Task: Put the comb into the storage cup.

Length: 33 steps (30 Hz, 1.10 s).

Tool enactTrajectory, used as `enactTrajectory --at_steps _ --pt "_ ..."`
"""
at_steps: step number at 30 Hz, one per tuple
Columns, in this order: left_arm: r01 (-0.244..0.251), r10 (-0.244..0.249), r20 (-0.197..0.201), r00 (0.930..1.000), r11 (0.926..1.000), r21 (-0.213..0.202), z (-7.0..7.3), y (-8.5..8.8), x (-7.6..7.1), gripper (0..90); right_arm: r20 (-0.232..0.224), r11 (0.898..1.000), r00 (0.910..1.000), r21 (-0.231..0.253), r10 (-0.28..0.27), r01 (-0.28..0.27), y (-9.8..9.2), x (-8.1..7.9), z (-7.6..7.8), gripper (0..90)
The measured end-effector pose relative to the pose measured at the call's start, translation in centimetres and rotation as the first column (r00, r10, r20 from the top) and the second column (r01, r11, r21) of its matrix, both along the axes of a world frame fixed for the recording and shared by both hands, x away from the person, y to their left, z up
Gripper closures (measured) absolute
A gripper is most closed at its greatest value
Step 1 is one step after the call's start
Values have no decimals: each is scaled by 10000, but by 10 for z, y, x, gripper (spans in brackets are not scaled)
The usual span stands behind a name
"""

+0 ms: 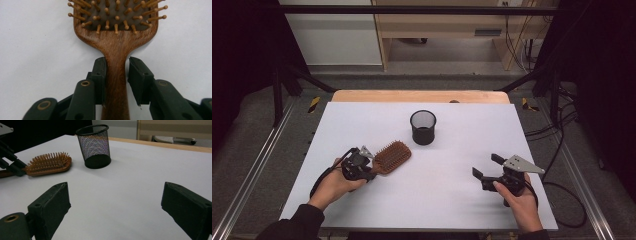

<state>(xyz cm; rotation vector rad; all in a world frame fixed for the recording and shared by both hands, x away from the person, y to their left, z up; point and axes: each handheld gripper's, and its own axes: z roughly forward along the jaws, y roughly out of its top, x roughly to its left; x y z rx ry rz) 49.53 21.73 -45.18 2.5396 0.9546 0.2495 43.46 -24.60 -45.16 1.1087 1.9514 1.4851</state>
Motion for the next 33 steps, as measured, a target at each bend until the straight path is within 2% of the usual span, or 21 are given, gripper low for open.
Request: enactTrajectory --at_steps 13,23,25,28,33 --pt "-66 85 -413 9991 9989 472 2 -8 4 692 -26 10000 10000 -22 51 -51 1 0 0 83" --pt "-302 299 -489 9984 9995 -60 0 -2 5 726 -35 10000 10000 -46 74 -74 1 0 0 84" --pt "-190 191 -265 9995 9998 66 0 -3 3 728 -37 10000 10000 -54 72 -73 1 0 0 84" --pt "-198 198 -6 9998 9998 28 0 -3 -1 729 -42 10000 10000 -33 67 -67 1 0 0 84" --pt "-491 523 533 9972 9970 -598 -1 4 -7 729 -55 10000 10000 -17 19 -19 0 0 -1 84"
